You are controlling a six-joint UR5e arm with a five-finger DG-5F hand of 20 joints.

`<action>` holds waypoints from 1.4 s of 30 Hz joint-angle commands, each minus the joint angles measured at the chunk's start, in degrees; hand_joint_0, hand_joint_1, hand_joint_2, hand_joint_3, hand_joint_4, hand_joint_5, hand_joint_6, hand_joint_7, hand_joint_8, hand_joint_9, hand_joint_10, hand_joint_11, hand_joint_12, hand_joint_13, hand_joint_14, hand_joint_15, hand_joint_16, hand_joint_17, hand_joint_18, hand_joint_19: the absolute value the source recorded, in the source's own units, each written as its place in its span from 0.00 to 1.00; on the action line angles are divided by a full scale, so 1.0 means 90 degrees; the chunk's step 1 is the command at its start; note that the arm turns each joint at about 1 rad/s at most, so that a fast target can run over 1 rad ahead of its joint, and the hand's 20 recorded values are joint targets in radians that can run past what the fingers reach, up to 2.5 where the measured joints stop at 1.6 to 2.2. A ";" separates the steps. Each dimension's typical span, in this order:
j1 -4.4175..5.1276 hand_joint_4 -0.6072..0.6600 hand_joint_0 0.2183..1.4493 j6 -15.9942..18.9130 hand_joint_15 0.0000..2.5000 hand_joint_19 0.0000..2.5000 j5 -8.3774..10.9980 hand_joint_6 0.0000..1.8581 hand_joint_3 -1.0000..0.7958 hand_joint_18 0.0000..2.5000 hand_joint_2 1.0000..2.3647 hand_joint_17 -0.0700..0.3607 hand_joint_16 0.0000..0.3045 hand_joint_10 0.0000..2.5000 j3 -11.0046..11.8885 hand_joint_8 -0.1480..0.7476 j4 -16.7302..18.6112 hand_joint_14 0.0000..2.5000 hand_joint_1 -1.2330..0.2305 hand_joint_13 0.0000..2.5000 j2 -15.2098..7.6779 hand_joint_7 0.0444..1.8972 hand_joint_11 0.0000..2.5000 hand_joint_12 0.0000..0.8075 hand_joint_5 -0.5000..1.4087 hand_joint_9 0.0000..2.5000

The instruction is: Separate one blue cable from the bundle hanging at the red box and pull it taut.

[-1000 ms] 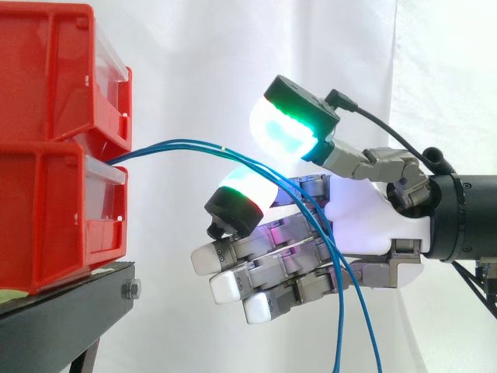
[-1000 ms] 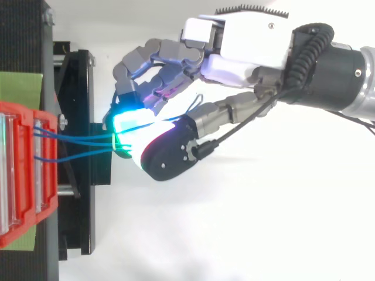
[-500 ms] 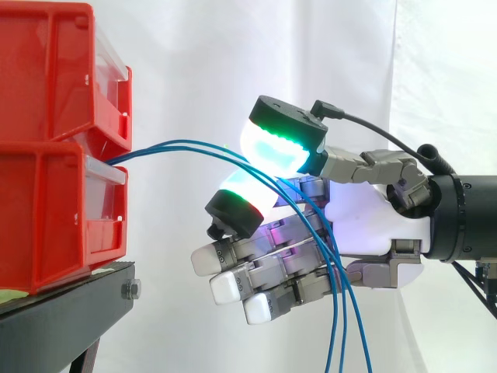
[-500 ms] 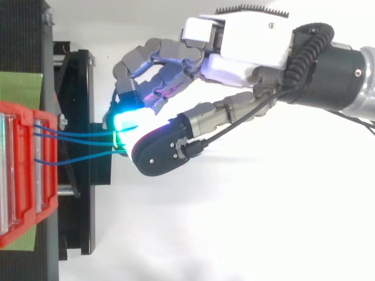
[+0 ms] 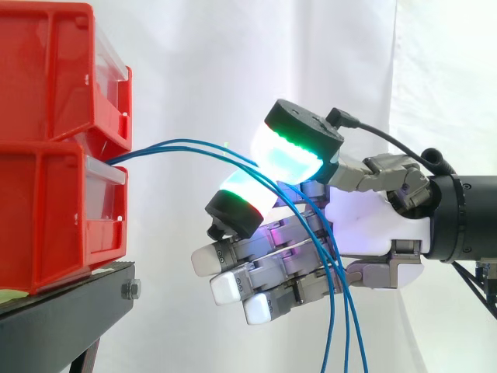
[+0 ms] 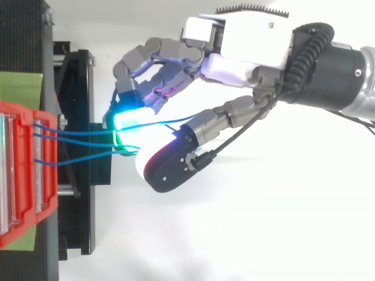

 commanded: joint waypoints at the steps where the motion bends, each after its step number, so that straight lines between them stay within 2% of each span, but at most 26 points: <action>1: 0.0000 0.61 0.24 0.0000 0.11 0.21 0.0001 0.47 0.28 0.26 0.00 0.37 0.13 0.00 -0.0002 0.58 0.0000 0.00 0.36 0.33 0.0000 0.58 0.09 0.41 0.17 0.31; 3: 0.0000 0.60 0.30 0.0000 0.11 0.22 0.0001 0.47 0.28 0.25 0.00 0.36 0.12 0.00 -0.0002 0.57 0.0000 0.00 0.46 0.33 0.0000 0.61 0.10 0.40 0.17 0.32; 4: 0.0000 0.60 0.31 0.0000 0.11 0.22 0.0001 0.47 0.28 0.25 0.00 0.36 0.12 0.00 -0.0002 0.57 0.0000 0.00 0.47 0.33 0.0000 0.61 0.10 0.39 0.17 0.33; 6: 0.0000 0.59 0.33 0.0000 0.11 0.22 -0.0009 0.47 0.28 0.26 0.00 0.35 0.12 0.00 -0.0002 0.57 0.0000 0.00 0.45 0.33 0.0000 0.62 0.10 0.39 0.17 0.33; 12: 0.0000 0.60 0.31 0.0000 0.12 0.22 -0.0009 0.47 0.41 0.26 0.02 0.36 0.12 0.00 -0.0002 0.58 -0.0010 0.00 0.39 0.33 0.0000 0.64 0.10 0.40 0.17 0.32; 17: 0.0000 0.60 0.30 0.0000 0.12 0.23 -0.0009 0.48 0.47 0.26 0.02 0.36 0.13 0.00 -0.0002 0.58 0.0000 0.00 0.38 0.32 0.0000 0.66 0.10 0.41 0.17 0.32; 19: 0.0009 0.60 0.30 0.0000 0.12 0.23 0.0001 0.48 0.47 0.25 0.02 0.37 0.13 0.00 -0.0002 0.58 0.0000 0.00 0.37 0.32 0.0000 0.66 0.10 0.41 0.17 0.32; 22: 0.0009 0.61 0.31 0.0000 0.12 0.23 0.0001 0.48 0.38 0.25 0.01 0.37 0.13 0.00 -0.0002 0.58 0.0000 0.00 0.35 0.32 0.0000 0.63 0.10 0.41 0.16 0.32; 31: 0.0009 0.62 0.28 0.0000 0.11 0.23 0.0001 0.48 0.28 0.26 0.00 0.37 0.13 0.00 -0.0002 0.58 0.0000 0.00 0.44 0.33 0.0000 0.61 0.10 0.41 0.17 0.32; 37: 0.0009 0.63 0.28 0.0000 0.11 0.23 0.0001 0.47 0.28 0.26 0.00 0.37 0.13 0.00 -0.0002 0.59 0.0000 0.00 0.51 0.33 0.0000 0.64 0.10 0.41 0.17 0.34; 42: 0.0019 0.66 0.30 0.0000 0.12 0.23 0.0001 0.48 0.41 0.26 0.02 0.36 0.13 0.00 -0.0002 0.60 0.0000 0.00 0.41 0.33 0.0000 0.70 0.10 0.41 0.18 0.35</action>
